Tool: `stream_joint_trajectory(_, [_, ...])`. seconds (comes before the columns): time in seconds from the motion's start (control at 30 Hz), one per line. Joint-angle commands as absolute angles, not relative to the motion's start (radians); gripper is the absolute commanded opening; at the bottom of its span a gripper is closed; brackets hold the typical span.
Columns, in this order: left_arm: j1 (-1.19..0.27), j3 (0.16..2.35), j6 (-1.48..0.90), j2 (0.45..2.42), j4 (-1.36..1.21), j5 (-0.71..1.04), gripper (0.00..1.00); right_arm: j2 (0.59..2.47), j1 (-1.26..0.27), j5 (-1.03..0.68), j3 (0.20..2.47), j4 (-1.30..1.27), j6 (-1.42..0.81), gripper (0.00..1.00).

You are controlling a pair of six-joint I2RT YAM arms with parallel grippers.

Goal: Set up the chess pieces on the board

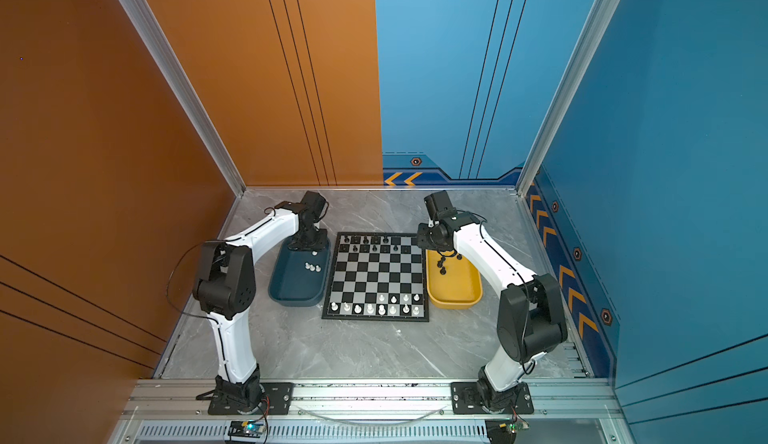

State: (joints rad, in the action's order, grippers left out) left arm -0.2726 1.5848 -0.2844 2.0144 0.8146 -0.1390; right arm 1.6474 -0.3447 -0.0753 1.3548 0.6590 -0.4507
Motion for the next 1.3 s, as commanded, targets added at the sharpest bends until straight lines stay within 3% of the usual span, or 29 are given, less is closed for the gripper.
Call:
stream_joint_trajectory(0.0, [-0.264, 1.618, -0.270, 2.031, 0.827, -0.169, 0.34, 1.658, -0.337, -0.065, 1.389, 0.698, -0.463, 0.37])
stream_joint_trajectory(0.93, [-0.244, 1.649, -0.270, 2.125, 0.817, -0.172, 0.19, 1.685, -0.336, -0.067, 1.407, 0.704, -0.466, 0.36])
stream_joint_trajectory(1.27, [-0.244, 1.651, -0.268, 2.129, 0.818, -0.164, 0.07, 1.688, -0.337, -0.068, 1.407, 0.704, -0.466, 0.36])
